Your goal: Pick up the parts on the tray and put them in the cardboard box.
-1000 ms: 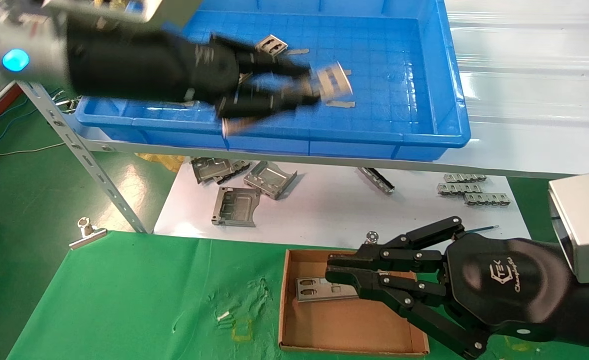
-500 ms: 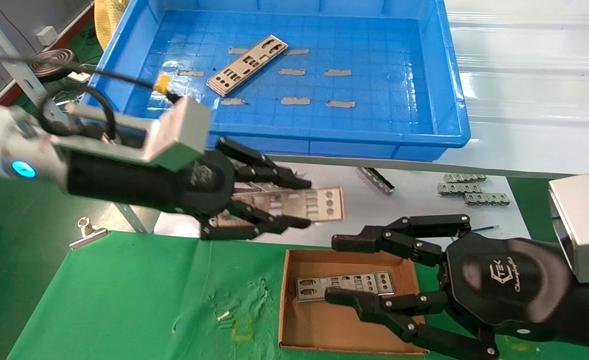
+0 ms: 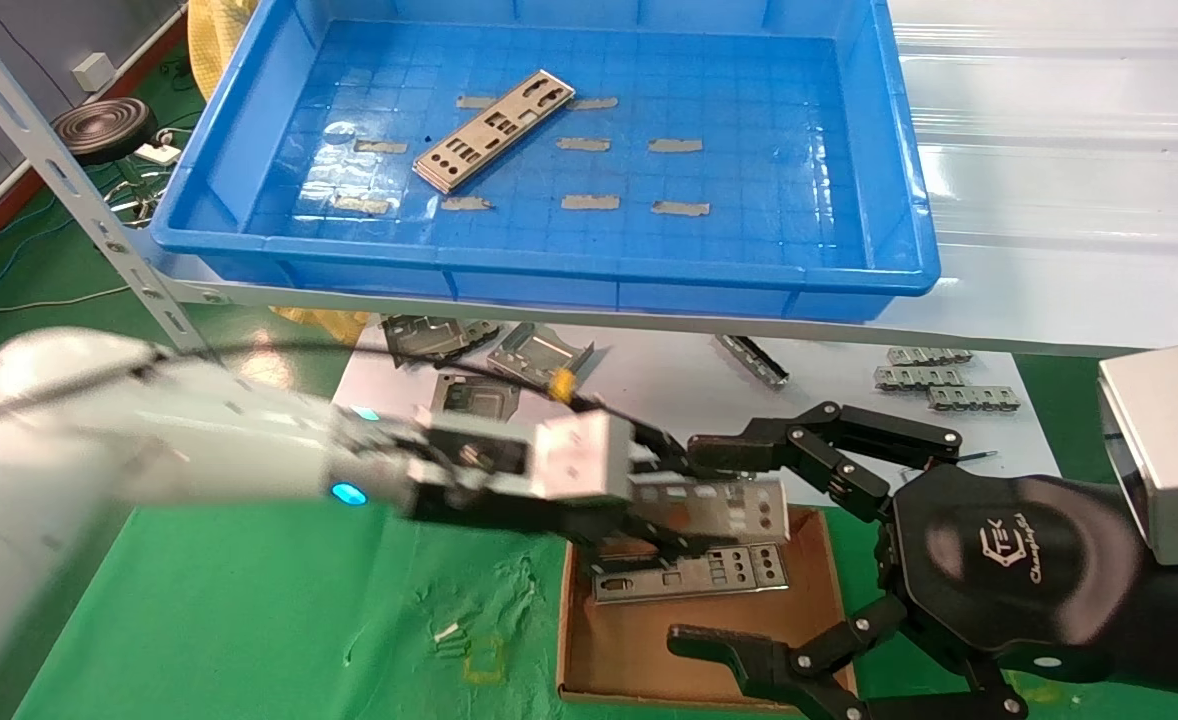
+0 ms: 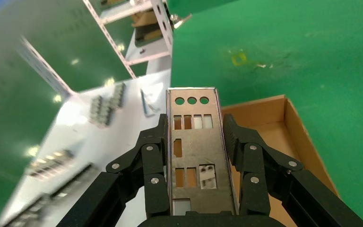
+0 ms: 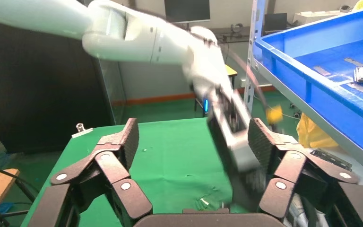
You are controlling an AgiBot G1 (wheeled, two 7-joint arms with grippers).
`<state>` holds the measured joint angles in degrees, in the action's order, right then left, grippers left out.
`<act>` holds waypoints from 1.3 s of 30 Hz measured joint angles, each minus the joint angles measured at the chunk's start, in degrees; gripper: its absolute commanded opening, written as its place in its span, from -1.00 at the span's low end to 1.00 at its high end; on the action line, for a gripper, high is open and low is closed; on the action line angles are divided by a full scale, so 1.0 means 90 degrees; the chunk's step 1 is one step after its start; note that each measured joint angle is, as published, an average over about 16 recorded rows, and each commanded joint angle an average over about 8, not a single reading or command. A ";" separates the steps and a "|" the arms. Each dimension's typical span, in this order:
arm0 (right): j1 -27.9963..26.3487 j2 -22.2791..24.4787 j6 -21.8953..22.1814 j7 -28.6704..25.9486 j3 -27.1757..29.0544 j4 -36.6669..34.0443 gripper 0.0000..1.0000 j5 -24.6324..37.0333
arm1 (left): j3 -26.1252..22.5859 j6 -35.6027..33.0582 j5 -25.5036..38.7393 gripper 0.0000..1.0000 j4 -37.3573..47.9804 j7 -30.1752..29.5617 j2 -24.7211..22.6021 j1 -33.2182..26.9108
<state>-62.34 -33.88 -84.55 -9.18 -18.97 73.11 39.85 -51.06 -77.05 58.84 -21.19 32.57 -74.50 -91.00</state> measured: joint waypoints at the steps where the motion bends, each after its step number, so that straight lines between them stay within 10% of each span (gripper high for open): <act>1: 0.0000 0.0000 0.0000 0.0000 0.0000 0.0000 1.00 0.0000 | -0.0022 0.0099 0.0013 -1.00 0.0048 0.0077 -0.0072 0.0068; 12: 0.0000 0.0001 0.0001 0.0001 -0.0002 0.0000 1.00 -0.0001 | -0.0286 0.1017 -0.0048 -0.87 0.0172 0.0670 -0.0387 0.0610; 20: -0.0001 0.0001 0.0001 0.0002 -0.0003 0.0000 1.00 -0.0002 | -0.0503 0.1486 -0.0271 0.98 -0.0013 0.0949 -0.0401 0.0808; 39: -0.0001 0.0002 0.0003 0.0003 -0.0006 0.0000 1.00 -0.0004 | -0.0943 0.1786 -0.0955 1.00 -0.0055 0.0947 -0.0313 0.0805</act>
<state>-62.35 -33.86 -84.53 -9.15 -19.02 73.11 39.81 -59.55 -60.97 50.25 -21.68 41.09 -77.31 -83.75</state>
